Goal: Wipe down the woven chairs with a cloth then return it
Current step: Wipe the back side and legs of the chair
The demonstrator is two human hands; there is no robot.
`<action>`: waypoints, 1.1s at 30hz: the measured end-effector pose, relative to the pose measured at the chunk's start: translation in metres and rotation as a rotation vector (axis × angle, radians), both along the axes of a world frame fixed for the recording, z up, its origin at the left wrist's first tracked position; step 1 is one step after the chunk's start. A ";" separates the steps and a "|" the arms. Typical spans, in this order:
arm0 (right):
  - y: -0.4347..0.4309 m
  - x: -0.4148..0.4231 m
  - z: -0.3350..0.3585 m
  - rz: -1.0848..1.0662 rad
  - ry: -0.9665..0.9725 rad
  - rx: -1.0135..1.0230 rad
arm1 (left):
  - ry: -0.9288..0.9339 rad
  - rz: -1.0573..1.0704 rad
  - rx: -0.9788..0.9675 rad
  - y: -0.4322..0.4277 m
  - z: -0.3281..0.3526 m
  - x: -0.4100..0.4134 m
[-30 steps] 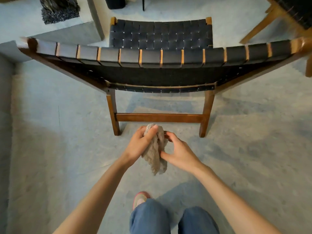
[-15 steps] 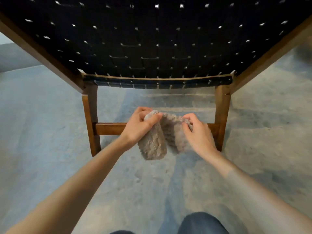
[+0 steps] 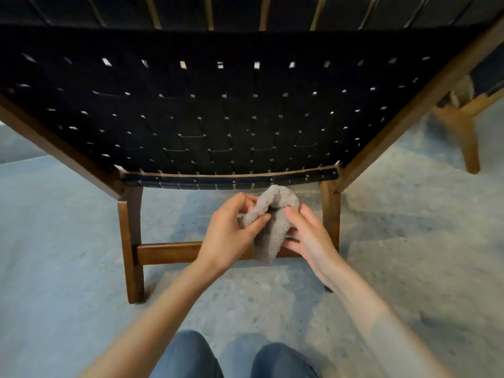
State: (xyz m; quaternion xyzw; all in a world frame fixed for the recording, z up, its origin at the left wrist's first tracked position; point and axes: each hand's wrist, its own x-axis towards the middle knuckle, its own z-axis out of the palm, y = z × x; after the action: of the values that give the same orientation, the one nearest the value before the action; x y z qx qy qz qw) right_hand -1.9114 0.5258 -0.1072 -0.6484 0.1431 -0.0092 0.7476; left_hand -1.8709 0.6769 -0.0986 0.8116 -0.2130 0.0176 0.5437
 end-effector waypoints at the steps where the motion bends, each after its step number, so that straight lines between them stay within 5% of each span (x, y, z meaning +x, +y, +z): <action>1: 0.000 -0.005 0.001 -0.015 -0.006 -0.024 | 0.002 0.017 -0.009 -0.005 0.002 -0.002; 5: -0.003 -0.014 0.007 -0.058 0.025 -0.063 | 0.060 0.029 -0.104 -0.017 0.010 -0.009; 10: -0.012 -0.010 0.013 -0.124 0.041 0.045 | 0.177 -0.193 -0.001 -0.021 0.005 -0.009; 18: -0.024 -0.002 0.032 -0.311 -0.086 -0.170 | 0.370 -0.299 -0.094 -0.026 0.028 -0.007; 29: -0.045 -0.013 0.060 -0.437 -0.310 -0.173 | 0.174 -0.489 -0.085 -0.059 0.064 0.003; 33: -0.062 -0.014 0.074 -0.689 -0.396 -0.252 | -0.164 -0.323 0.112 -0.060 0.071 0.017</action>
State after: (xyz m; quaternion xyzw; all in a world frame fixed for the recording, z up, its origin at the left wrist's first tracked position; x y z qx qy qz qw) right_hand -1.9252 0.4643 -0.0329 -0.6348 0.2029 -0.4006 0.6289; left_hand -1.8542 0.6167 -0.0274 0.7917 -0.3848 -0.0159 0.4742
